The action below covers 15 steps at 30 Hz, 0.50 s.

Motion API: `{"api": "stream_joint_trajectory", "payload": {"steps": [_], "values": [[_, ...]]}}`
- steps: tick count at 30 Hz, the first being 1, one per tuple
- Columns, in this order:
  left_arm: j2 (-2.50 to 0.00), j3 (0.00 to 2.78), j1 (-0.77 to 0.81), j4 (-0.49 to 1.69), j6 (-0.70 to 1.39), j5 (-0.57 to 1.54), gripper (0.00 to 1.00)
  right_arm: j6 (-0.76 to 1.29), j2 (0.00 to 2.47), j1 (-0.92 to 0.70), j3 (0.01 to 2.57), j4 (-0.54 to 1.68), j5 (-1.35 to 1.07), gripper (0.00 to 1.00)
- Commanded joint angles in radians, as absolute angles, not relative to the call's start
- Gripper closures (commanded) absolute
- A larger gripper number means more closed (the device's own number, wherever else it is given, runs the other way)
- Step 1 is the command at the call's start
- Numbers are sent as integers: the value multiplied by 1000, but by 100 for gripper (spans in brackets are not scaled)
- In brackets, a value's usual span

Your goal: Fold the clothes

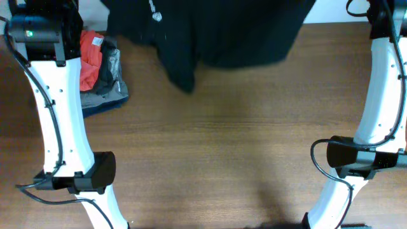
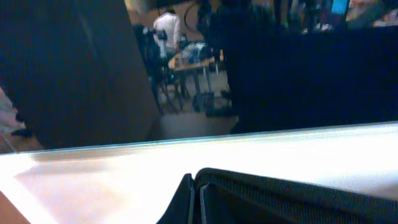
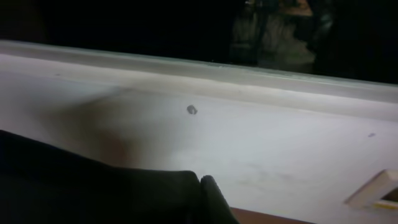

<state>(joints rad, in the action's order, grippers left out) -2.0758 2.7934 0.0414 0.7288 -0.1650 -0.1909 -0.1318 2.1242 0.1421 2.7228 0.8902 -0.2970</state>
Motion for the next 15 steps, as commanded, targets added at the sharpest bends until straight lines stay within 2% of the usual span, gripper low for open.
{"api": "stream_joint_trajectory", "payload": {"steps": [1, 8, 15], "values": [[-2046, 2815, 1, 783, -197, -258, 100, -128, 2124, 164, 2732, 935, -263, 96], [-2048, 2815, -6, 923, -197, -258, 100, -127, 2148, 164, 2731, 1081, -263, 96], [-2048, 2815, -5, 1339, -134, -256, 99, -127, 2149, 164, 2731, 1399, -262, 96]]}}
